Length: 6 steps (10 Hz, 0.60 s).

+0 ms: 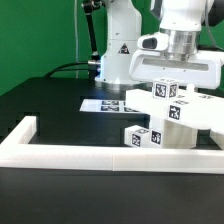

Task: Assemble chair

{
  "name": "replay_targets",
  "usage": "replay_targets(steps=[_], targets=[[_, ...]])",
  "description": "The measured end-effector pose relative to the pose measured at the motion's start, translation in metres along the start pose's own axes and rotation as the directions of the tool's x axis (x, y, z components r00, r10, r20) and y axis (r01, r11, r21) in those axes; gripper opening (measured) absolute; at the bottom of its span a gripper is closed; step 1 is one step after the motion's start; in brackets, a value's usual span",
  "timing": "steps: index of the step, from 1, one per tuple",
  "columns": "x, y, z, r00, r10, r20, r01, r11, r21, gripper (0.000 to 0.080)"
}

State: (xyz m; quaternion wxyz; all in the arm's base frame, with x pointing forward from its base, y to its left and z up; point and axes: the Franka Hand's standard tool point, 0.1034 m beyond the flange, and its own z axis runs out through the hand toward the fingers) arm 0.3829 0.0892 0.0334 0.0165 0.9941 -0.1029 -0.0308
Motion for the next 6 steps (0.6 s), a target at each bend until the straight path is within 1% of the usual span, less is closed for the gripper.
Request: replay_targets(steps=[2,4,5,6], targets=[[-0.017,-0.003,0.006,1.0,-0.026,-0.002,0.026,1.0,-0.005,0.0649],[-0.027,-0.007,0.01,0.999,-0.045,0.009,0.045,0.999,-0.008,0.0649],[-0.029,-0.009,0.011,0.999,-0.051,0.014,0.051,0.999,-0.009,0.0649],[-0.027,-0.01,0.01,0.999,-0.049,0.016,0.049,0.999,-0.007,0.0649]])
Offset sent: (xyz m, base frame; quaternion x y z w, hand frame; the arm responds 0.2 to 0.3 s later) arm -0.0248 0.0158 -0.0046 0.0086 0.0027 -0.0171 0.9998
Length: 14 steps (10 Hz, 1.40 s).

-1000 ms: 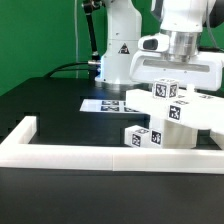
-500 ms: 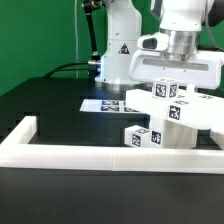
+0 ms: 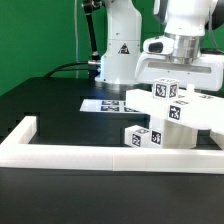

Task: Assemble chair

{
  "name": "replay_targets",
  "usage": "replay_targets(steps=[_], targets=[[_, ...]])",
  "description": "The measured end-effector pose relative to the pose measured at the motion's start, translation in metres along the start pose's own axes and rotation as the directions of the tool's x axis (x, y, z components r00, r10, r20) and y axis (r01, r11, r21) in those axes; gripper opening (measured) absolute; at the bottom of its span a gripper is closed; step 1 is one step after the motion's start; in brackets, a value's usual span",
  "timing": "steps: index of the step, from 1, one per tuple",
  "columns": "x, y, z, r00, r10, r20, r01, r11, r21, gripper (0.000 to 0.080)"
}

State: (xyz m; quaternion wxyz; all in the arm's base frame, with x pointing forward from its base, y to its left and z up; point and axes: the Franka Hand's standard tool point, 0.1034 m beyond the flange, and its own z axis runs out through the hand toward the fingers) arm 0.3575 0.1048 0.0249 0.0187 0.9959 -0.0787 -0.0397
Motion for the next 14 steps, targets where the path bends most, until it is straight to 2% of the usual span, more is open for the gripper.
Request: replay_targets(steps=[3,8,10,11,12,14], targets=[[-0.001,0.001,0.001,1.0,-0.001,0.0,0.001,1.0,-0.002,0.0649],[-0.01,0.003,0.018,1.0,-0.019,0.0,0.019,1.0,-0.025,0.0649],[-0.01,0.003,0.018,1.0,-0.019,0.001,0.019,1.0,-0.025,0.0374],[-0.01,0.003,0.018,1.0,-0.019,0.001,0.019,0.999,-0.025,0.0374],[-0.01,0.003,0.018,1.0,-0.019,0.001,0.019,1.0,-0.025,0.0294],[-0.01,0.003,0.018,1.0,-0.019,0.001,0.019,1.0,-0.025,0.0294]])
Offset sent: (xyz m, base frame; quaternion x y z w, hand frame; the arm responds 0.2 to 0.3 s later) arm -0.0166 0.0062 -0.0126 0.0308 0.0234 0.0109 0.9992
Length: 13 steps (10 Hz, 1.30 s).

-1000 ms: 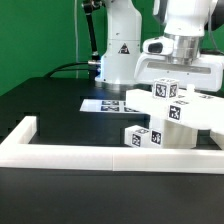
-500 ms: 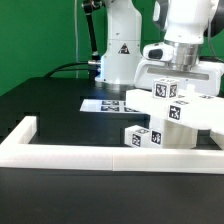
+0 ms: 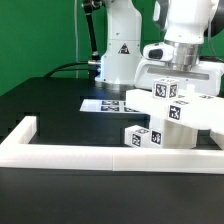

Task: Assemble chair

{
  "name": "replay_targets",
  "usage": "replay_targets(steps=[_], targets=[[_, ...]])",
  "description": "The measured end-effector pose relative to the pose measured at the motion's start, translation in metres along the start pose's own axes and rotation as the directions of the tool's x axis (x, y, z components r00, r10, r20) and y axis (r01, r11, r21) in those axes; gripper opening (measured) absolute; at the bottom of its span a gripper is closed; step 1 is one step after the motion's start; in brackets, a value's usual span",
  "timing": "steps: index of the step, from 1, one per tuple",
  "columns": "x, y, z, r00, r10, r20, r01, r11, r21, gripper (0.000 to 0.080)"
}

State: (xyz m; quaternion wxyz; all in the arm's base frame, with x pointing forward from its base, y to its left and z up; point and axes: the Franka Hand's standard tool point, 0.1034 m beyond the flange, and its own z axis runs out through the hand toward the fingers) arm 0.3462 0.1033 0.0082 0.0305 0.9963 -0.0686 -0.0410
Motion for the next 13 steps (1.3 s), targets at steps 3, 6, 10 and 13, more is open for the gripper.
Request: replay_targets(steps=[3,6,10,13], targets=[[0.0,0.0,0.0,1.0,0.0,0.0,0.0,1.0,0.0,0.0294],[0.0,0.0,0.0,1.0,-0.006,-0.003,0.006,1.0,0.0,0.0294],[0.018,0.022,-0.013,0.995,-0.097,-0.015,0.097,0.995,0.008,0.0294],[0.031,0.033,-0.061,0.997,-0.074,0.031,0.071,0.995,0.073,0.0294]])
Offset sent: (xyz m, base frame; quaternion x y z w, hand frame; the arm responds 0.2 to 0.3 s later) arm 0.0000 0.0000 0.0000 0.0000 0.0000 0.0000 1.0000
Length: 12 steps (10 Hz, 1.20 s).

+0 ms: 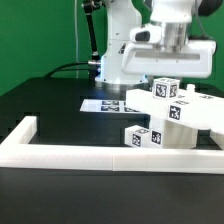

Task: Assemble chair

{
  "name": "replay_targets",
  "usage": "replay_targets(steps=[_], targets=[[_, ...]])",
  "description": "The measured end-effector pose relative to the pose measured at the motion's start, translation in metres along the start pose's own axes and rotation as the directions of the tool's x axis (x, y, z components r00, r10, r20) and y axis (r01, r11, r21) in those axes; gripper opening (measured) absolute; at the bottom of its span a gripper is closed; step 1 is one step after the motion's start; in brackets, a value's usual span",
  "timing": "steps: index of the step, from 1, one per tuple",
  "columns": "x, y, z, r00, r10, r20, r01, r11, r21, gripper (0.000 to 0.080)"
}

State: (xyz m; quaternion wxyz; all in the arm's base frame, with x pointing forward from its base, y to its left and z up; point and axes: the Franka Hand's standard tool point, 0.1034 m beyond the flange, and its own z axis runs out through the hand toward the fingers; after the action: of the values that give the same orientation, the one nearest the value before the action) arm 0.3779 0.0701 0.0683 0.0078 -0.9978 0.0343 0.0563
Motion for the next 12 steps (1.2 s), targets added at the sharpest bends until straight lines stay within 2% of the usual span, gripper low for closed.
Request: replay_targets(steps=[1,5,6,7,8,9,10,12], targets=[[0.007,0.002,-0.011,1.0,-0.006,0.017,0.006,1.0,0.004,0.0294],[0.009,0.003,-0.008,1.0,-0.008,0.004,0.008,1.0,-0.002,0.0294],[0.02,0.005,-0.015,0.998,-0.056,-0.003,0.056,0.998,0.003,0.0294],[0.04,0.007,-0.032,0.996,-0.087,-0.003,0.087,0.996,0.017,0.0294],[0.068,0.007,-0.056,0.995,-0.101,-0.019,0.102,0.994,0.031,0.0294],[0.082,0.007,-0.066,0.994,-0.106,-0.018,0.107,0.994,0.033,0.0294],[0.09,0.004,-0.07,0.994,-0.112,-0.001,0.112,0.993,0.029,0.0294],[0.089,0.004,-0.068,0.994,-0.111,-0.003,0.112,0.993,0.027,0.0294]])
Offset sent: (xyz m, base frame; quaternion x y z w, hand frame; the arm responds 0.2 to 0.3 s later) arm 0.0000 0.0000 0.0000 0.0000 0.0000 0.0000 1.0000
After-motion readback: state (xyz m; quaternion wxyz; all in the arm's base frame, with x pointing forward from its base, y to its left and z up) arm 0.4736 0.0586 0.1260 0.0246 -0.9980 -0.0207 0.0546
